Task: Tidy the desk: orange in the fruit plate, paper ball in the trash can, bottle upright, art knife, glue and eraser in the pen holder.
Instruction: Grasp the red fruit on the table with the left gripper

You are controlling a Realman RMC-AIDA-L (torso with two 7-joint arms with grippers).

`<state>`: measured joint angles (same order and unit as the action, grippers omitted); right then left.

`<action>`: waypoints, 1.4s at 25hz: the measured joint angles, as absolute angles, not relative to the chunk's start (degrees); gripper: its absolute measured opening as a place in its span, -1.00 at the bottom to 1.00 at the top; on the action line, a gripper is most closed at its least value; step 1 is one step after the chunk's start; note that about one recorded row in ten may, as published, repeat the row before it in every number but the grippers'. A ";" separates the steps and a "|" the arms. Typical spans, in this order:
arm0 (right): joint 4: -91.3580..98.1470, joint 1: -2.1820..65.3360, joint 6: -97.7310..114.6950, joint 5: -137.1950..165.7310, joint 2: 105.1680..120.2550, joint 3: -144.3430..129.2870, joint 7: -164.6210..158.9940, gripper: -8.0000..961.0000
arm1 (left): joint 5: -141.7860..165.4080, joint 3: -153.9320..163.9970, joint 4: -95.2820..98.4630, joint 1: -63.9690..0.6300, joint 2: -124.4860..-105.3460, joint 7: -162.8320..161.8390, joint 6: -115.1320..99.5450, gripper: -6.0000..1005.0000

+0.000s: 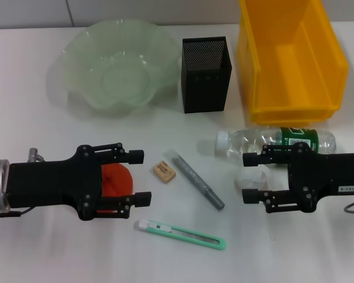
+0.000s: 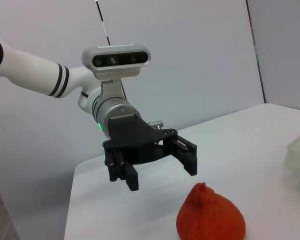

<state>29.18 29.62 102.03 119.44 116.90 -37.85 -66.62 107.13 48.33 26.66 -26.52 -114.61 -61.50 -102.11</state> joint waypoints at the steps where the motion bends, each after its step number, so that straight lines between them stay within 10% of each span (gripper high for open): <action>1: 29.18 29.62 102.03 119.44 116.89 -37.83 -66.62 0.53 | 107.13 48.33 26.67 -26.51 -114.61 -61.50 -102.12 0.56; 35: 29.35 30.00 101.28 119.44 117.34 -37.77 -66.62 0.53 | 107.15 46.96 28.75 -25.33 -113.76 -62.87 -100.60 0.55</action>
